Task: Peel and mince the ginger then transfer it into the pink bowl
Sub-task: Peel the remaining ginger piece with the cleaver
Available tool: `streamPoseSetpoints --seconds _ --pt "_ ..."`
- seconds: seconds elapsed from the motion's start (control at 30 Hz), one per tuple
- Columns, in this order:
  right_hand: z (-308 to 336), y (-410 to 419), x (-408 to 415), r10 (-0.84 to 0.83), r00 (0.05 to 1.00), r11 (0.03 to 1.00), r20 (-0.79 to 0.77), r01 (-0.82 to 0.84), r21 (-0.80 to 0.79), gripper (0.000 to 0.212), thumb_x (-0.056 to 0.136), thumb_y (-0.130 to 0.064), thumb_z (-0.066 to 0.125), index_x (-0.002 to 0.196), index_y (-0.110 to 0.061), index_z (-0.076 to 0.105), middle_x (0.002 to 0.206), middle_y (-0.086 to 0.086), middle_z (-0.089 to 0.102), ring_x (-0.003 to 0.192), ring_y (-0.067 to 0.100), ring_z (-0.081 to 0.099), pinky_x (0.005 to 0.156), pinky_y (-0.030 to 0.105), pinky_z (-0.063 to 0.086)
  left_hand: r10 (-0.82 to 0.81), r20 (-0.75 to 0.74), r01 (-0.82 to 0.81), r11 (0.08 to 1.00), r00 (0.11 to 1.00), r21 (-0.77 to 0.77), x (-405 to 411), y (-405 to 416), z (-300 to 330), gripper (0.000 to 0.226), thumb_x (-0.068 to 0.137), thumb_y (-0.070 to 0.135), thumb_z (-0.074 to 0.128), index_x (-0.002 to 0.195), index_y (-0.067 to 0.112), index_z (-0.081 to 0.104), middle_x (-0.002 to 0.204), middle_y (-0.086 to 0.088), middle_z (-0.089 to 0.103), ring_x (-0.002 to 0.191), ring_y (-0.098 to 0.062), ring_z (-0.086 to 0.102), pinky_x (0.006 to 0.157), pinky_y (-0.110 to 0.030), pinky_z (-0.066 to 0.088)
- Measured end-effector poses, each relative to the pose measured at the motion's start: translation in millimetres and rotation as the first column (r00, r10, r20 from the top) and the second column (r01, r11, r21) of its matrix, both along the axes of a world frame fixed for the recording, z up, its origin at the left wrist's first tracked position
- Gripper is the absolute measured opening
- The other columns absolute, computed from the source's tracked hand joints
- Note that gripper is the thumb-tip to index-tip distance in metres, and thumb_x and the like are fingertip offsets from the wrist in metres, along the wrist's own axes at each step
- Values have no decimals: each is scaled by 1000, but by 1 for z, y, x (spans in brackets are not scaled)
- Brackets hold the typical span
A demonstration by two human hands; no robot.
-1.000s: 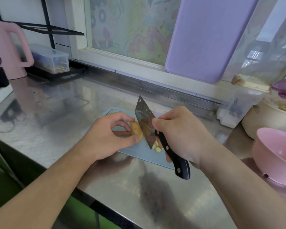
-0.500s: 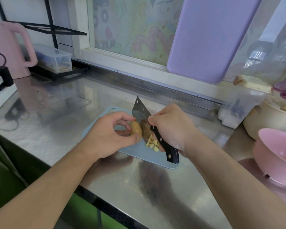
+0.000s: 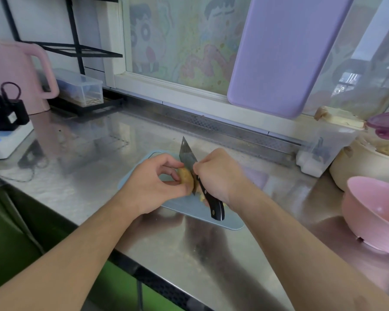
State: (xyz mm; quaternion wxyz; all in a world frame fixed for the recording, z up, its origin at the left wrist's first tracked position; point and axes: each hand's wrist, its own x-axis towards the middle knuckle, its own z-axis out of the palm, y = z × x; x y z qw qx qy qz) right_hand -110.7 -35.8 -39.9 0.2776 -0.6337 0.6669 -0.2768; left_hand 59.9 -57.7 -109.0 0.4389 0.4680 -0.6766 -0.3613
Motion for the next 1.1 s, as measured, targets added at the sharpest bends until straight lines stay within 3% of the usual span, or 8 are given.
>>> streamPoseSetpoints --seconds 0.13,0.23,0.43,0.57,0.73,0.87,0.97,1.1 --pt "-11 25 -5 -32 993 999 115 31 15 30 99 -11 51 70 -6 53 62 15 44 38 23 41 43 23 41 11 -15 -11 1000 1000 12 2 -2 -3 48 63 35 96 104 31 72 93 2 76 98 -7 72 82 -23 49" --pt "-15 39 -9 -38 995 999 94 38 1 37 101 -13 49 65 -9 45 62 14 45 29 20 41 35 15 31 15 -3 -15 1000 1000 12 3 -1 -3 49 61 41 93 105 36 72 94 4 76 99 -5 72 80 -24 48" --pt "-13 45 -14 -34 989 998 141 42 -56 41 100 -16 49 61 -9 44 58 11 41 34 22 42 45 30 38 25 5 -26 998 1000 55 1 3 1 41 71 25 93 103 38 71 93 5 76 89 -2 72 73 -16 47" --pt "1 45 -19 -53 988 995 147 64 -72 40 101 -20 52 74 9 50 60 12 45 39 22 44 43 29 43 40 4 -41 998 999 51 -1 3 1 40 71 25 94 102 37 71 92 5 75 85 -7 71 72 -19 47" --pt "16 48 -18 -48 982 997 181 58 -53 35 99 -15 51 78 13 50 63 18 49 31 25 47 38 28 44 37 15 -37 999 999 33 -1 2 0 42 70 30 96 103 38 72 92 6 76 96 -3 70 76 -22 46" --pt "19 47 -14 -46 980 998 194 54 -35 35 99 -14 52 80 16 53 61 18 50 30 25 47 40 31 46 43 31 -44 998 999 33 -1 3 1 40 71 29 95 103 39 72 93 6 76 101 1 68 72 -13 43" --pt "21 46 -11 -50 981 998 190 56 -27 36 99 -13 52 70 9 51 60 19 50 29 26 48 40 31 46 41 26 -41 999 999 21 0 4 1 41 70 31 96 102 41 72 92 7 76 103 2 67 77 -21 45" --pt "24 46 -8 -62 983 998 174 67 -22 43 99 -14 52 57 -7 49 59 18 49 29 26 48 38 29 45 32 25 -33 999 999 7 0 4 2 42 69 29 97 101 40 72 94 6 75 101 2 68 75 -17 44"
